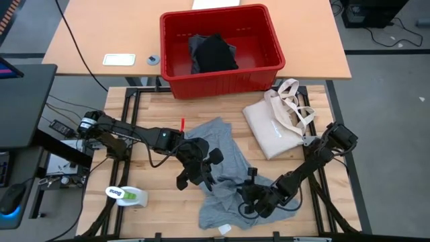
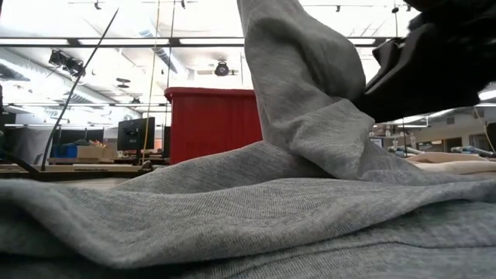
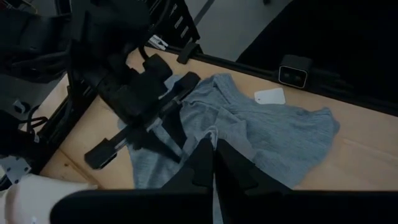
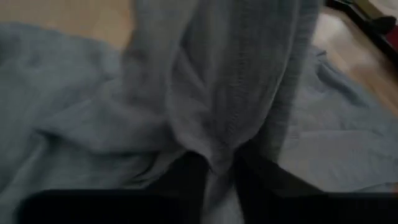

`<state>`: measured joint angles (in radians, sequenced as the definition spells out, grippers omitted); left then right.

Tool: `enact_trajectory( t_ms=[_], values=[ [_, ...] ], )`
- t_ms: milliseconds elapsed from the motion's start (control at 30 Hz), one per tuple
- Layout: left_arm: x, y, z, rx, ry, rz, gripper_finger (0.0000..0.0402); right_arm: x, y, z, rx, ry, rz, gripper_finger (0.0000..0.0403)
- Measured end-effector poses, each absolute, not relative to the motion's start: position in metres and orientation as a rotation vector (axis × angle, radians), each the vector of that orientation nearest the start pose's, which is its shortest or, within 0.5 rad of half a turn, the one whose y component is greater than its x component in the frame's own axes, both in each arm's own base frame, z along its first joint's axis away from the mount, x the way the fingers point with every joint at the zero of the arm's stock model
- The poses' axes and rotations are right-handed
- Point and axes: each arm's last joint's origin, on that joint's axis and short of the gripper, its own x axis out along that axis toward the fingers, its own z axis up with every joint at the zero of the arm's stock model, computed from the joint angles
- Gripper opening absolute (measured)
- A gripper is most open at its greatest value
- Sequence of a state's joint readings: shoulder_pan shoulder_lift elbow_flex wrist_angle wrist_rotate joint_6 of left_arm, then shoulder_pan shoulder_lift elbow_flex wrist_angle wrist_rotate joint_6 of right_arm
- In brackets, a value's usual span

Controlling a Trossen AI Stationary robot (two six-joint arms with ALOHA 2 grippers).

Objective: Fold Laundry from Bin
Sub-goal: Fold the gray shirt

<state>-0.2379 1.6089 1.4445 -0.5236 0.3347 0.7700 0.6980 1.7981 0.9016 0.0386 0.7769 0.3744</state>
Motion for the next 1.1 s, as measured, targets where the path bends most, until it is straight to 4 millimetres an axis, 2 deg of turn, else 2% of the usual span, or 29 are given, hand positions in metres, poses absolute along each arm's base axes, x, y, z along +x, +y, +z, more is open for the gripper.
enact_trajectory(
  t_ms=[67,167,267,400,567,667,867,1100],
  values=[
    [0.343,-0.093,0.326,0.684,0.448,-0.787,0.0009,0.268,0.205,0.139,-0.21,0.617,-0.148,0.0019],
    [0.344,-0.093,0.328,0.687,0.427,-0.78,0.0009,0.261,0.213,0.147,-0.154,0.609,-0.108,0.0017],
    [0.349,-0.094,0.332,0.696,0.36,-0.758,0.0009,0.249,0.223,0.168,-0.052,0.585,-0.022,0.0019],
    [0.359,-0.094,0.338,0.737,0.233,-0.714,0.0009,0.226,0.235,0.203,0.131,0.592,0.198,0.0007],
    [0.376,-0.084,0.343,0.764,0.096,-0.626,0.0009,0.196,0.24,0.235,0.339,0.704,0.466,0.0012],
    [0.392,-0.078,0.329,0.747,0.081,-0.627,0.0009,0.184,0.234,0.244,0.446,0.786,0.449,0.0016],
    [0.426,-0.064,0.288,0.8,0.062,-0.61,0.0009,0.167,0.221,0.247,0.711,1.06,0.342,0.0008],
    [0.453,-0.052,0.267,0.839,-0.121,-0.564,0.0009,0.163,0.222,0.246,0.977,1.307,0.287,0.0014]
  ],
)
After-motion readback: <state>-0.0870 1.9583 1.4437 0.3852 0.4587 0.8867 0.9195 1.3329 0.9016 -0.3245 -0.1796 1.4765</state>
